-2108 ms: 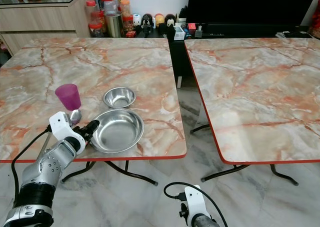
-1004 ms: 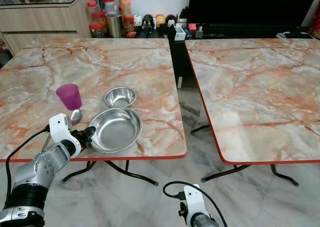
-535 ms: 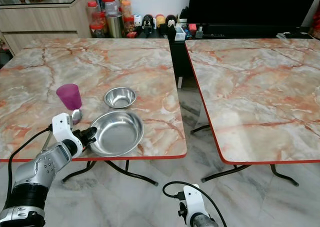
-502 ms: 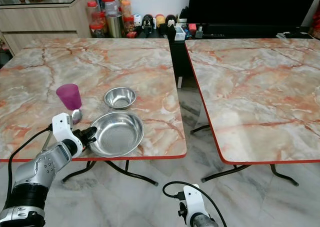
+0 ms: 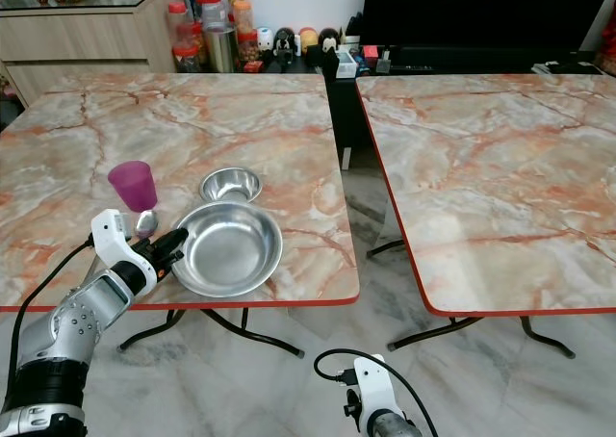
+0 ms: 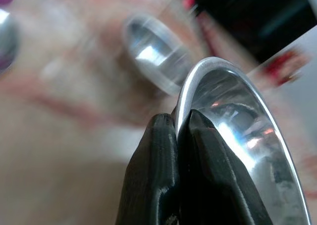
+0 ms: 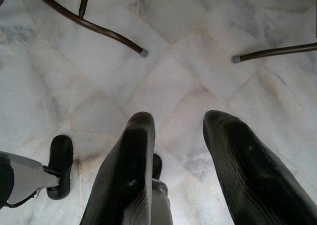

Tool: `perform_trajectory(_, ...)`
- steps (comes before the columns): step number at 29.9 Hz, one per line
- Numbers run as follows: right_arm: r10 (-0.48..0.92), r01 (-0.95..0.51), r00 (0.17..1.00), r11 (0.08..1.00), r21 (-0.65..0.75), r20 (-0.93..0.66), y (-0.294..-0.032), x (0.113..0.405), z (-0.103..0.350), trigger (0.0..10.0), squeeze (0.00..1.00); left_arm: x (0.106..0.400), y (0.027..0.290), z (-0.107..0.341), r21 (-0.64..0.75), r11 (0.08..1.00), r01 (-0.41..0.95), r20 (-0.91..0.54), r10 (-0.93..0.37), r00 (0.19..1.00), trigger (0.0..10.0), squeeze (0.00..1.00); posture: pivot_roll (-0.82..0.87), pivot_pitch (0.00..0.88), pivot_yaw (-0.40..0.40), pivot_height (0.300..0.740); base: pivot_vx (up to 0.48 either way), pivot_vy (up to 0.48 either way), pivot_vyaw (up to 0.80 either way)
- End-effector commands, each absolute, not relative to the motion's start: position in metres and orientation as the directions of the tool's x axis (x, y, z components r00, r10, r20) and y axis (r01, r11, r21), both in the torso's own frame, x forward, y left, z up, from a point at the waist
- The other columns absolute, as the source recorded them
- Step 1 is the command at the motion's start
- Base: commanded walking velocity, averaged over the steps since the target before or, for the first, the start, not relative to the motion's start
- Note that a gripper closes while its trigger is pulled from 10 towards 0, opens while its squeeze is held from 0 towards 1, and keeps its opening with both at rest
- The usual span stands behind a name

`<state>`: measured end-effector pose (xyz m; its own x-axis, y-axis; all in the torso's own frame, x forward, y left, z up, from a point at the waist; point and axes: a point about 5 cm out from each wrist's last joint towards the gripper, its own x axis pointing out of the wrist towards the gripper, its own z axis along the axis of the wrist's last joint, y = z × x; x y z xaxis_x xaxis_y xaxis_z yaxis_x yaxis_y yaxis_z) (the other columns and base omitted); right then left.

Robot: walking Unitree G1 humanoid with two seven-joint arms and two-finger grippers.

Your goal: Setting the table

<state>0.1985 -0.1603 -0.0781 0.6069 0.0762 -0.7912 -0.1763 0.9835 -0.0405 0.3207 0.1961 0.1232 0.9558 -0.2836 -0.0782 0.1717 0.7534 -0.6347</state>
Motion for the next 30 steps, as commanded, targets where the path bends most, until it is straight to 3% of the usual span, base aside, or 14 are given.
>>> perform_trajectory(1, 0.077, -0.185, 0.603, 0.982, -0.045, -0.794, -0.162, 0.199, -0.078, 10.0, 0.00, 0.321, 0.199, 0.144, -0.637, 0.728, 0.253, 0.063, -0.278, 0.958, 0.0, 0.00, 0.03, 0.000, -0.030, 0.728, 0.000, 0.000, 0.00)
perform_trajectory(2, 0.077, -0.186, 0.603, 0.982, -0.045, -0.794, -0.162, 0.199, -0.078, 10.0, 0.00, 0.320, 0.200, 0.150, -0.638, 0.717, 0.281, 0.120, -0.268, 0.956, 3.7, 0.00, 0.03, 0.000, -0.032, 0.728, 0.000, 0.000, 0.00)
perform_trajectory(3, 0.077, -0.186, 0.604, 0.982, -0.046, -0.793, -0.162, 0.200, -0.078, 10.0, 0.00, 0.320, 0.200, 0.155, -0.646, 0.702, 0.299, 0.162, -0.257, 0.953, 10.0, 0.00, 0.03, 0.000, -0.034, 0.728, 0.000, 0.000, 0.00)
perform_trajectory(6, 0.074, -0.175, 0.611, 0.984, -0.043, -0.788, -0.163, 0.201, -0.077, 10.0, 0.00, 0.322, 0.195, 0.166, -0.621, 0.711, 0.330, 0.237, -0.231, 0.944, 10.0, 0.00, 0.03, 0.000, -0.040, 0.728, 0.000, 0.000, 0.00)
perform_trajectory(13, 0.065, -0.160, 0.620, 0.986, -0.045, -0.782, -0.165, 0.204, -0.075, 10.0, 0.00, 0.339, 0.181, 0.174, -0.638, 0.744, 0.196, 0.264, -0.028, 0.964, 10.0, 0.00, 0.02, 0.000, -0.042, 0.728, 0.000, -0.035, 0.00)
perform_trajectory(30, 0.034, -0.126, 0.614, 0.991, -0.055, -0.789, -0.171, 0.201, -0.076, 10.0, 0.00, 0.348, 0.184, 0.183, -0.566, 0.810, 0.155, 0.287, 0.017, 0.958, 10.0, 0.00, 0.01, 0.000, -0.027, 0.728, 0.014, -0.307, 0.00)
